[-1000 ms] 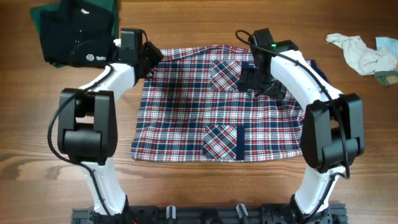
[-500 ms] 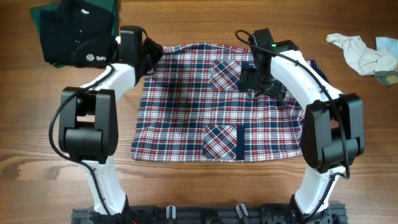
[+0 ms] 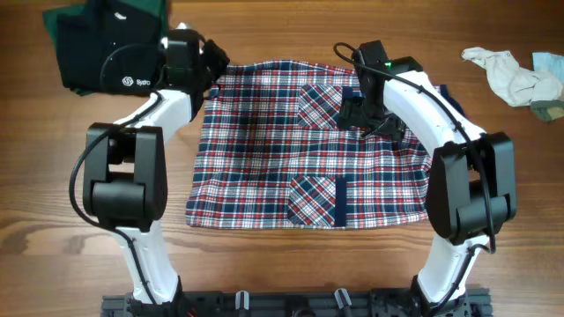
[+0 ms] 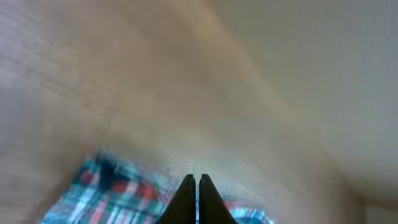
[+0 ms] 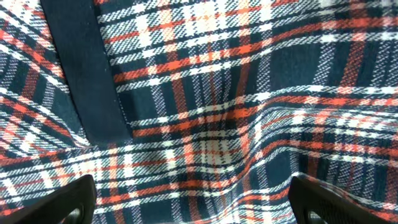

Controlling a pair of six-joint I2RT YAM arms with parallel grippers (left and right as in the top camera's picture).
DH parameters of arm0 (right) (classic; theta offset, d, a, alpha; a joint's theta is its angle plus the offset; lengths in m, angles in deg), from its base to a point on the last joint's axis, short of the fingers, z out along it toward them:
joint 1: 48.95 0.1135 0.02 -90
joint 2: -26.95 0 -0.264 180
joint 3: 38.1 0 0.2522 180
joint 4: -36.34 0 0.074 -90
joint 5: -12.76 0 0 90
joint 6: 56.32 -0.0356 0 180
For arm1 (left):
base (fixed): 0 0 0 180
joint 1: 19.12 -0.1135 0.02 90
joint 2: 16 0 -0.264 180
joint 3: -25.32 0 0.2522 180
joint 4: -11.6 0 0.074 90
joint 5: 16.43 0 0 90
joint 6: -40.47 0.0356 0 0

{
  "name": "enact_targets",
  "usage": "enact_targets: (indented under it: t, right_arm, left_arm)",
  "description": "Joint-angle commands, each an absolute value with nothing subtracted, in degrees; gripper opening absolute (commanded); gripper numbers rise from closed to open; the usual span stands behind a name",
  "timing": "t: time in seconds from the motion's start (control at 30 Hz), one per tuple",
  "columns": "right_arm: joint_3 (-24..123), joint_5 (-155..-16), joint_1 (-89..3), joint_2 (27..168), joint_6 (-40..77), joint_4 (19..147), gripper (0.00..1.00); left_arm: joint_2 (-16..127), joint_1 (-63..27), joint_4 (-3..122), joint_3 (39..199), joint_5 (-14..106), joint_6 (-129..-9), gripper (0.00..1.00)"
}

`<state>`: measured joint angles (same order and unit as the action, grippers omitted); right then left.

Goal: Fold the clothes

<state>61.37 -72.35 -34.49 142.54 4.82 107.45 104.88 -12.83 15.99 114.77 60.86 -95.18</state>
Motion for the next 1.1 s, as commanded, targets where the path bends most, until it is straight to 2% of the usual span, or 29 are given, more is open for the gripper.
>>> enact_targets:
  t: [0.0, 0.1, 0.2, 0.33, 0.6, 0.7, 1.07]
  right_arm:
    - [61.07, -73.27, -34.58, 141.36, 5.21, 106.81, 1.00]
    - [61.07, -73.27, -34.58, 141.36, 6.00, 106.05, 1.00]
    - [61.07, -73.29, -34.58, 141.36, 6.68, 105.81, 1.00]
    - [61.07, -74.21, -34.58, 141.38, 6.68, 105.13, 1.00]
    - [61.07, -74.80, -34.58, 141.36, 6.72, 105.92, 1.00]
    - [61.07, -74.82, -34.55, 141.36, 6.68, 105.92, 1.00]
    - [61.07, -74.78, -34.55, 141.38, 6.72, 106.38, 1.00]
  left_arm:
    - [102.26, -12.85, 24.49, 115.09, 57.03, -89.60, 0.04]
    - [98.11, -12.85, 32.93, 115.07, 57.38, -79.46, 0.04]
    - [93.69, -12.48, 36.62, 115.07, 59.04, -75.18, 0.04]
    - [94.55, -10.25, 36.34, 115.07, 59.63, -72.51, 0.04]
    - [99.81, -5.44, 31.84, 115.22, 69.95, -62.22, 0.04]
    - [102.44, -5.51, 28.84, 116.21, 72.01, -61.65, 0.04]
    - [109.80, -5.51, 29.61, 121.93, 71.98, -61.91, 0.04]
